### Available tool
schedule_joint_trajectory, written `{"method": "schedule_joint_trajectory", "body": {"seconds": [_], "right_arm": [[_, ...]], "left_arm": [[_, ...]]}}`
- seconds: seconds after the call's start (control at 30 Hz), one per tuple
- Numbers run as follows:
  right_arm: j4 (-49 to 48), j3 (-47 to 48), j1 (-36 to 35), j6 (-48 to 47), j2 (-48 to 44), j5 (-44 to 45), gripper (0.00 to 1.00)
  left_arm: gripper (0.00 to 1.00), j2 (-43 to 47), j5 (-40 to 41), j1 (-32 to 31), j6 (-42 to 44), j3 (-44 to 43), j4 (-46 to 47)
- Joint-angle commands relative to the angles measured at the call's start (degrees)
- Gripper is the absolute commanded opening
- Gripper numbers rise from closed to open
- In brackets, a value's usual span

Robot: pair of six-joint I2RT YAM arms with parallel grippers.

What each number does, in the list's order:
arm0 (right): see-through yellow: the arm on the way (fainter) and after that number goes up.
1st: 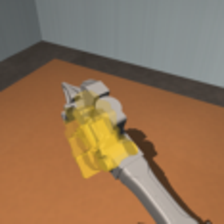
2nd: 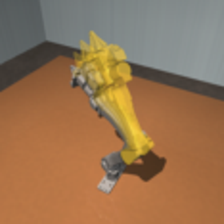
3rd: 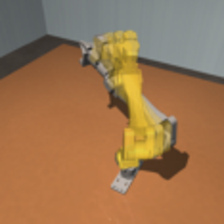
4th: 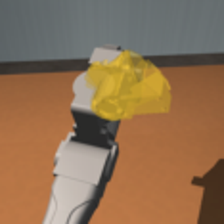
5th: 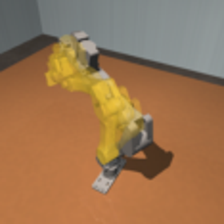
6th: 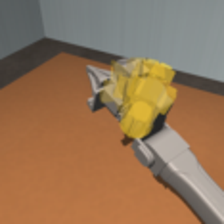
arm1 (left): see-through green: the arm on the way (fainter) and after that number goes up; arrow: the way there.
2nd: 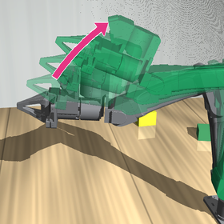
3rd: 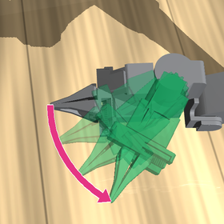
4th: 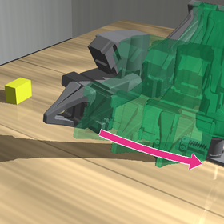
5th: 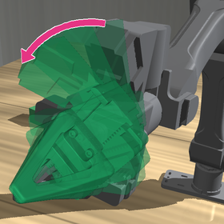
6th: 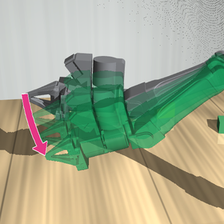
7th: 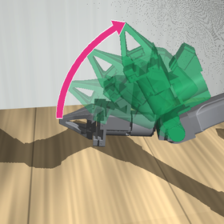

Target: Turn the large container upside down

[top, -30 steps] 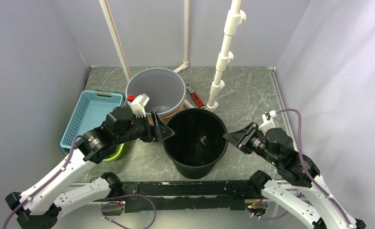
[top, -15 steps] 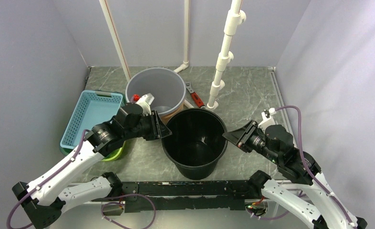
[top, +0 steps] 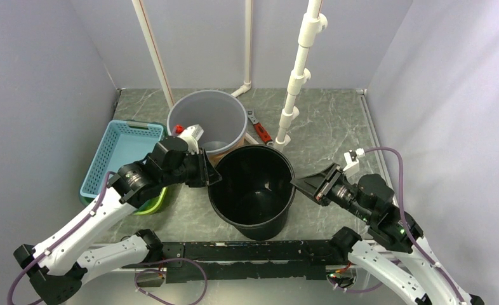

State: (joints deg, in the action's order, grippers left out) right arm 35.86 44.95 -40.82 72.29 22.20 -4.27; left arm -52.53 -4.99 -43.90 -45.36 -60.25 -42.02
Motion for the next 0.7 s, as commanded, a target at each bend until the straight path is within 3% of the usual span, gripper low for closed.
{"method": "schedule_joint_trajectory", "body": {"seconds": [0.0, 0.13, 0.3, 0.43, 0.47, 0.6, 0.67], "right_arm": [[-1.14, 3.79, -0.32, -0.86, 5.23, -3.86, 0.28], [-4.61, 3.42, -0.33, -0.74, 9.28, -7.80, 0.29], [-5.67, 2.77, -0.36, -1.41, 11.20, -8.85, 0.23], [-6.06, 3.60, -0.33, -1.23, 11.38, -7.72, 0.05], [-5.73, 4.44, -0.37, -1.64, 11.57, -6.94, 0.00], [3.90, 11.90, -0.37, -6.44, 13.58, 0.78, 0.00], [7.75, 16.21, -0.37, -7.37, 13.95, 4.72, 0.00]], "left_arm": [[0.15, -0.59, -2.42, -0.49, 3.97, -5.41, 0.00], [0.15, 0.77, -2.29, -0.47, 3.69, -5.28, 0.72], [0.14, 2.58, -2.74, -0.46, 2.91, -2.61, 3.44], [0.15, 1.62, -4.32, -0.46, 2.84, -2.08, 4.75], [0.17, 1.22, -4.41, -0.48, 2.96, -2.42, 4.73], [0.39, 0.34, -2.50, -0.42, 3.70, -4.04, 3.64], [0.54, 0.28, -1.80, -0.48, 4.12, -4.70, 3.58]]}}
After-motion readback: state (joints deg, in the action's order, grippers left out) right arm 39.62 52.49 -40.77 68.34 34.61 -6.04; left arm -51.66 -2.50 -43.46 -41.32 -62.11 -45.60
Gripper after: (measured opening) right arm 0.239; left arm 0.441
